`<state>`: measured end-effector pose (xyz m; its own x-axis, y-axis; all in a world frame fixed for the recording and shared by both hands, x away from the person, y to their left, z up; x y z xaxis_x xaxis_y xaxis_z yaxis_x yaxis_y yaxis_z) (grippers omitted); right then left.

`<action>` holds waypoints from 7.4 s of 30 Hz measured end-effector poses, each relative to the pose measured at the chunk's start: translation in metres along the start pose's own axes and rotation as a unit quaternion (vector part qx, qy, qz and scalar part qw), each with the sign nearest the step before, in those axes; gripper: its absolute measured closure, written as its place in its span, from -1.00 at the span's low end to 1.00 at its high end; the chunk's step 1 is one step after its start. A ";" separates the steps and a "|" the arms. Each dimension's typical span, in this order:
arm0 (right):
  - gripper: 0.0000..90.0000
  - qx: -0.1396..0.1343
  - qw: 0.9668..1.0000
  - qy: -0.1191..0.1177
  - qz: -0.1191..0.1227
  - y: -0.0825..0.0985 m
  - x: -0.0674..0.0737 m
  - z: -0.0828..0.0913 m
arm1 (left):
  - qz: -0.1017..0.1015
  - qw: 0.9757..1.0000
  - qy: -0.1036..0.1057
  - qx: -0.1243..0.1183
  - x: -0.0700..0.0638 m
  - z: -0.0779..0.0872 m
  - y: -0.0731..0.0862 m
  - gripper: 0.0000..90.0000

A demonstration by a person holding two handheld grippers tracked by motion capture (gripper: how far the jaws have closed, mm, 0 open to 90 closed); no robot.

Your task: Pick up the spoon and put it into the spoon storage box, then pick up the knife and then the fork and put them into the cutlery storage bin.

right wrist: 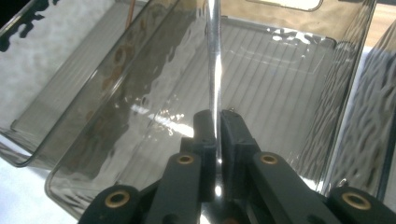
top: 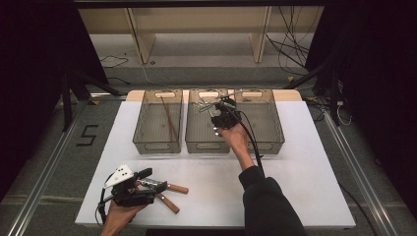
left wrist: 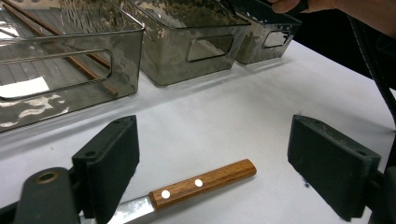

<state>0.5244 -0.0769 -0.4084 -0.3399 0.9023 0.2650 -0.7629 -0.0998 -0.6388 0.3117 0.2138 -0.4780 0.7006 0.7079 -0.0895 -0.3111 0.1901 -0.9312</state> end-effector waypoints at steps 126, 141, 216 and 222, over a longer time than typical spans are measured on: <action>-0.31 0.031 0.964 -0.201 0.174 0.171 0.065 0.069 | 0.038 0.997 -0.067 -0.008 0.020 0.024 0.005 -0.63; -0.34 0.019 0.964 -0.204 0.169 0.192 0.045 0.089 | -0.030 0.996 -0.026 0.084 0.015 0.014 -0.011 -0.63; -0.46 -0.064 0.972 -0.201 0.108 0.215 -0.013 0.126 | -0.307 0.845 0.119 0.422 0.006 -0.079 -0.042 -0.07; -0.46 -0.064 0.972 -0.200 0.108 0.214 -0.013 0.126 | -0.304 0.844 0.123 0.425 0.008 -0.081 -0.038 0.04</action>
<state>0.2960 -0.1633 -0.4578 -0.6902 0.6285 0.3585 -0.5844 -0.1919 -0.7885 0.3812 0.1571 -0.4716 0.9762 0.1611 0.1452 -0.1211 0.9603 -0.2511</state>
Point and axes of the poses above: each handheld gripper's, and its own axes: z roughly backward along the jaws, y roughly out of its underside, x roughly to its left, the point moved 1 cm from there along -z, roughly forward along the jaws, and after that the axes turned 10 degrees about -z, right-handed, at the moved point
